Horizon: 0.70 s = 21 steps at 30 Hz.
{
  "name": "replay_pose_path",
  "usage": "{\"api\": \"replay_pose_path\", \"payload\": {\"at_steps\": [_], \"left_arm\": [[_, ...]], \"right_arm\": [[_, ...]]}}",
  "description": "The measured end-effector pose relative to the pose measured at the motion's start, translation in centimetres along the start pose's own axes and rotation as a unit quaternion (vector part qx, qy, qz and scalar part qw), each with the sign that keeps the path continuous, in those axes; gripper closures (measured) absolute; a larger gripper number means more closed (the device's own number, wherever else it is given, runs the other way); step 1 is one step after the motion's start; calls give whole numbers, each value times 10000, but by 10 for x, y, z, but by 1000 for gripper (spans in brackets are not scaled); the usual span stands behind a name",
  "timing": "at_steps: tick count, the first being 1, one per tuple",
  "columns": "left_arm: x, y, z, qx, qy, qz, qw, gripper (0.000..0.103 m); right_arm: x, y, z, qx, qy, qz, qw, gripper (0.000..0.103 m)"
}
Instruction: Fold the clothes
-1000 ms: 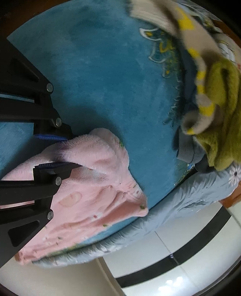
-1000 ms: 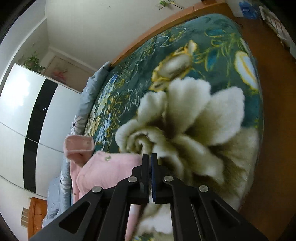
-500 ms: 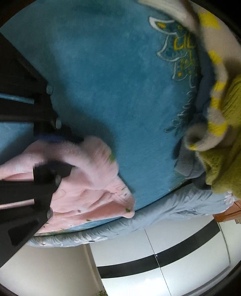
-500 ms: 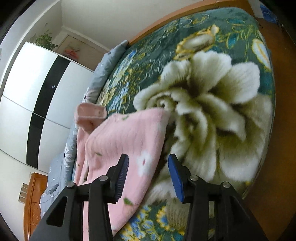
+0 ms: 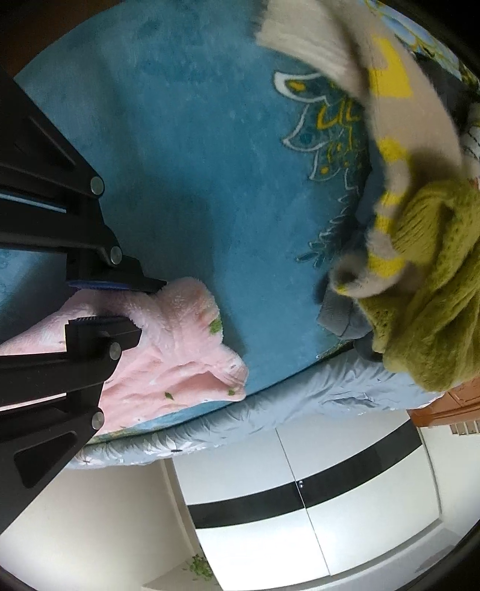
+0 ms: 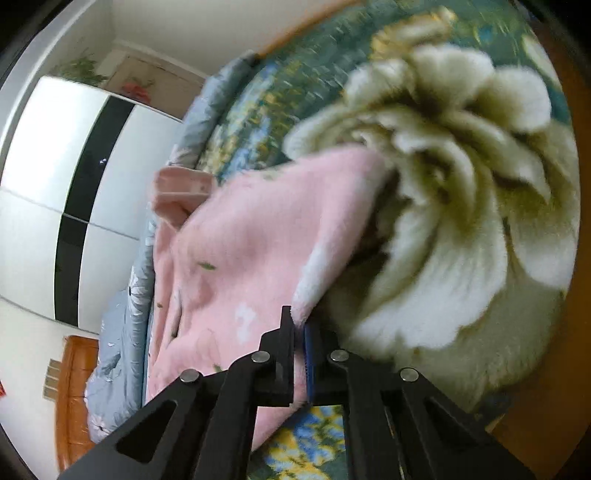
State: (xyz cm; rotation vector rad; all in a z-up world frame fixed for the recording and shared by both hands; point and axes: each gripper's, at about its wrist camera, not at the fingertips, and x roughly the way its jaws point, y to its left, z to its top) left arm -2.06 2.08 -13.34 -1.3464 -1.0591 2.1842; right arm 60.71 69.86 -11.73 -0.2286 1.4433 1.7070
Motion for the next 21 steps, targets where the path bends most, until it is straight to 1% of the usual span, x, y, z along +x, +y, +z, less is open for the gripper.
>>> {"api": "replay_pose_path", "payload": {"at_steps": [1, 3, 5, 6, 8, 10, 11, 13, 16, 19, 21], "left_arm": [[-4, 1, 2, 15, -22, -43, 10000, 92], [-12, 1, 3, 91, -68, -120, 9999, 92], [-17, 0, 4, 247, -141, -134, 9995, 92], [-19, 2, 3, 320, -183, -108, 9993, 92], [-18, 6, 2, 437, -214, -23, 9988, 92], [-11, 12, 2, 493, -153, 130, 9986, 92], [-5, 14, 2, 517, -87, 238, 9983, 92], [2, 18, 1, 605, 5, 407, 9973, 92], [5, 21, 1, 697, 135, 519, 9961, 92], [4, 14, -2, 912, 172, 544, 9942, 92], [1, 8, -5, 1115, 121, 560, 9921, 92]], "right_arm": [[-12, 4, 2, -44, -180, 106, 9998, 100], [-31, 7, 5, -80, -386, 284, 9988, 100], [-43, 8, 4, -227, -434, 268, 9984, 100], [-44, 8, 2, -316, -422, 155, 9985, 100], [-39, 1, -4, -384, -294, -127, 9987, 100], [-28, -11, -10, -281, -145, -382, 9988, 100], [-24, -16, -12, -211, -119, -443, 9987, 100], [-14, -25, -14, -70, -100, -523, 9986, 100], [-6, -30, -13, 51, -89, -528, 9986, 100], [-6, -24, -10, -59, -36, -608, 9981, 100], [-8, -19, -12, -190, -9, -697, 9974, 98]]}}
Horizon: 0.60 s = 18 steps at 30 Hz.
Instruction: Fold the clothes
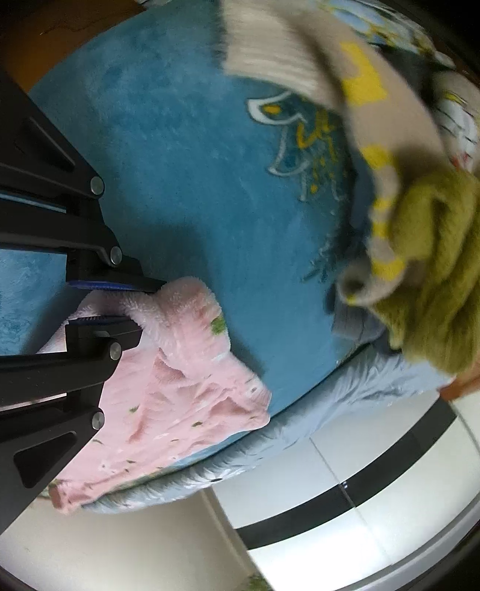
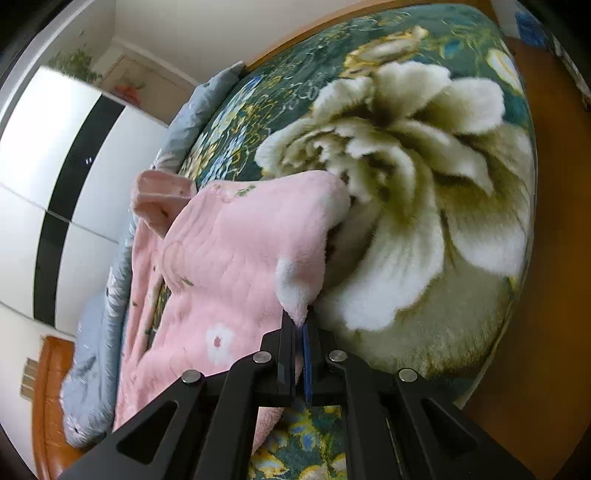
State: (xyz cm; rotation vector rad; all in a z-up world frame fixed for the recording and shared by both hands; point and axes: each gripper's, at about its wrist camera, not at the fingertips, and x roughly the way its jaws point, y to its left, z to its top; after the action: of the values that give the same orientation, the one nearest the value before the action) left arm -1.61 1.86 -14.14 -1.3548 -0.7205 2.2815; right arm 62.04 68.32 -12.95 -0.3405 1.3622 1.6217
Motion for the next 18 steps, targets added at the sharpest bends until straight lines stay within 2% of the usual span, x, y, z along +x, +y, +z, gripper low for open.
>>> {"api": "replay_pose_path", "payload": {"at_steps": [4, 6, 7, 8, 9, 10, 12, 15, 16, 18], "left_arm": [[-8, -6, -7, 231, 110, -95, 9996, 86], [-13, -8, -10, 365, 200, -108, 9991, 85], [-18, -9, -10, 452, 163, -78, 9988, 84], [-23, -10, -10, 525, 114, -53, 9985, 83], [-28, -10, -10, 576, 62, -45, 9983, 73], [-32, -11, -9, 617, 7, -57, 9981, 56], [-42, -12, -8, 718, -128, -83, 9973, 38], [-52, -18, -6, 901, -261, -89, 9956, 28], [-54, -21, -4, 970, -258, -130, 9949, 25], [-52, -28, 1, 1112, -216, -253, 9932, 23]], "right_arm": [[-13, 10, -4, -261, 7, -70, 9996, 95], [-23, 20, -5, -481, -56, -17, 9988, 70], [-29, 26, -7, -649, -121, -10, 9978, 44], [-38, 33, -10, -865, -220, -8, 9960, 35], [-46, 40, -13, -1065, -297, 4, 9939, 35], [-54, 48, -16, -1310, -349, -1, 9908, 34], [-66, 66, -25, -1685, -408, 71, 9848, 27], [-79, 93, -39, -2181, -445, 256, 9746, 25], [-81, 103, -44, -2317, -415, 373, 9712, 21], [-79, 126, -59, -2644, -329, 640, 9617, 17]]}}
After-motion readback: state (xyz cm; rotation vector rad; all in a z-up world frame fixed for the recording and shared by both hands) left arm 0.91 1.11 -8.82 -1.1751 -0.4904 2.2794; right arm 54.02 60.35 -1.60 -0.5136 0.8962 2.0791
